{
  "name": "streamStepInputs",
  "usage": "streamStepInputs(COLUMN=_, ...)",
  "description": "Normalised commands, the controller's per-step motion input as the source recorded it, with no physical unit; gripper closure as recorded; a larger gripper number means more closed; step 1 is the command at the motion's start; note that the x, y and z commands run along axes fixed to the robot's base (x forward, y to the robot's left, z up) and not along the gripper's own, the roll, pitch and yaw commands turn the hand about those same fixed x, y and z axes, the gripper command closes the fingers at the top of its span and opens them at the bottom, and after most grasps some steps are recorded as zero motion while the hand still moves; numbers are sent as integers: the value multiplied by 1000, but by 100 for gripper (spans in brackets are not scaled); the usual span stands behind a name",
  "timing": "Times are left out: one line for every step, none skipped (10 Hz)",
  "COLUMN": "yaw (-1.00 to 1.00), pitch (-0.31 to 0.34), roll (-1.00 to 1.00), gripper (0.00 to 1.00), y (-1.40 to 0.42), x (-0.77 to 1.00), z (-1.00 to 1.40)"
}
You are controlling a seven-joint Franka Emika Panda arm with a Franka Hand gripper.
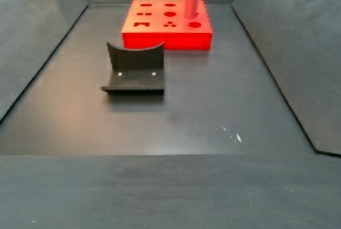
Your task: Insert the hexagon object.
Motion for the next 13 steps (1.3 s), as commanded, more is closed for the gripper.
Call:
streamStepInputs(yaw=0, pitch=-104, roll=0, gripper=100, y=0, x=-243, z=-314)
streamStepInputs(yaw=0, pitch=-133, roll=-11, gripper=100, y=-31, x=-160, z=-231)
streamStepInputs(yaw=11, pitch=-94, roll=0, gripper=100, y=-20, x=-26, z=-134)
streamStepInputs(yaw=3, pitch=-33, roll=1, gripper=100, y=0, x=0, z=-103)
streamStepInputs(yaw=0, pitch=-21, roll=11, gripper=100, y=0, x=0, z=-89)
streamStepInputs(yaw=0, pitch=-27, roll=17, gripper=100, y=0, x=-6, z=-100)
streamStepInputs(yaw=0, pitch=-23, roll=37, gripper=100, y=0, x=-17, z=-131)
streamStepInputs(yaw=0, pitch=-23, roll=43, gripper=100, y=0, x=-51, z=-160)
streamStepInputs(yaw=0, pitch=-43, roll=23, gripper=100, y=0, x=-54, z=-174)
streamStepInputs(yaw=20, pitch=-51, roll=16, gripper=100, y=0, x=-86, z=-197)
streamStepInputs(yaw=31, pitch=-67, roll=0, gripper=100, y=0, x=0, z=-160)
streamStepInputs(yaw=31, pitch=-76, roll=0, gripper=100, y=-31, x=26, z=-257)
streamStepInputs(yaw=43, pitch=-50, roll=21, gripper=100, y=-40, x=63, z=-400)
